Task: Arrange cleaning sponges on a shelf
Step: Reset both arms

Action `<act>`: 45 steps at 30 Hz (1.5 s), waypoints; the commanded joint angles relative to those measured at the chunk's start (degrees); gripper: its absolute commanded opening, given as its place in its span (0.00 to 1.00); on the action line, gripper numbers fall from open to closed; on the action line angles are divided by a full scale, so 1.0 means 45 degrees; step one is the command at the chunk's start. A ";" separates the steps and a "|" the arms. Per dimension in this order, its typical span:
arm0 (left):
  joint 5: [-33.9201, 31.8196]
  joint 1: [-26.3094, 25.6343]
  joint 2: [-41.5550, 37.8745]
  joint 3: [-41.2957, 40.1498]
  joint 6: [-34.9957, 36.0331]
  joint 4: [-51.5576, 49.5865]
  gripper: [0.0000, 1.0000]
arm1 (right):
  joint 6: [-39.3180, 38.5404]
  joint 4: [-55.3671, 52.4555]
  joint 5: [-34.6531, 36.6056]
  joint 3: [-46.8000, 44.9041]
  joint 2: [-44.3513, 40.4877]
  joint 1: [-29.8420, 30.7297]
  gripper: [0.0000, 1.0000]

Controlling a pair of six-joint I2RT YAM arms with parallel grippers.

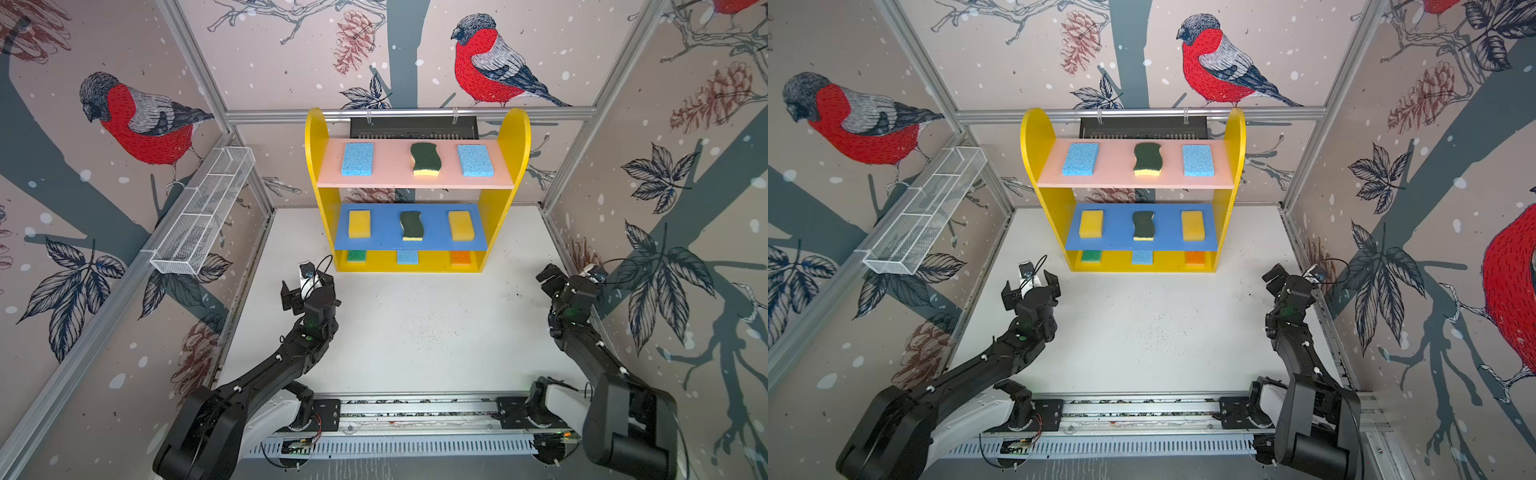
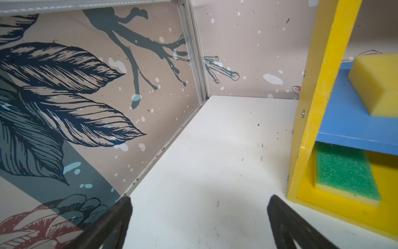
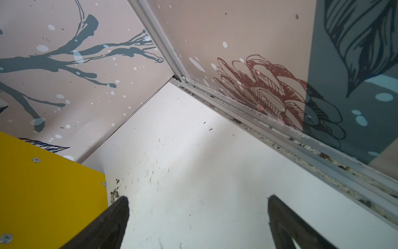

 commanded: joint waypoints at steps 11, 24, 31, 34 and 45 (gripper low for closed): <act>0.2504 0.2262 0.3001 0.0267 -0.0596 0.3714 0.98 | -0.1150 0.3888 0.1498 -0.0883 0.1300 0.0254 1.00; 0.3977 0.3022 0.4737 0.0734 -0.0449 0.4762 0.97 | -0.2084 0.5693 0.1715 -0.0745 0.2995 0.1381 1.00; 0.5458 0.3530 0.5044 -0.0889 -0.0330 0.8034 0.97 | -0.3541 0.7113 0.1950 -0.1098 0.3497 0.2641 1.00; 0.5709 0.3607 0.5246 -0.1230 -0.0327 0.8757 0.97 | -0.4393 0.7747 0.2047 -0.1134 0.3920 0.3314 1.00; 0.7215 0.3723 0.6685 -0.3001 0.0059 1.3252 0.97 | -0.5767 1.0032 0.1234 -0.1762 0.5136 0.4096 1.00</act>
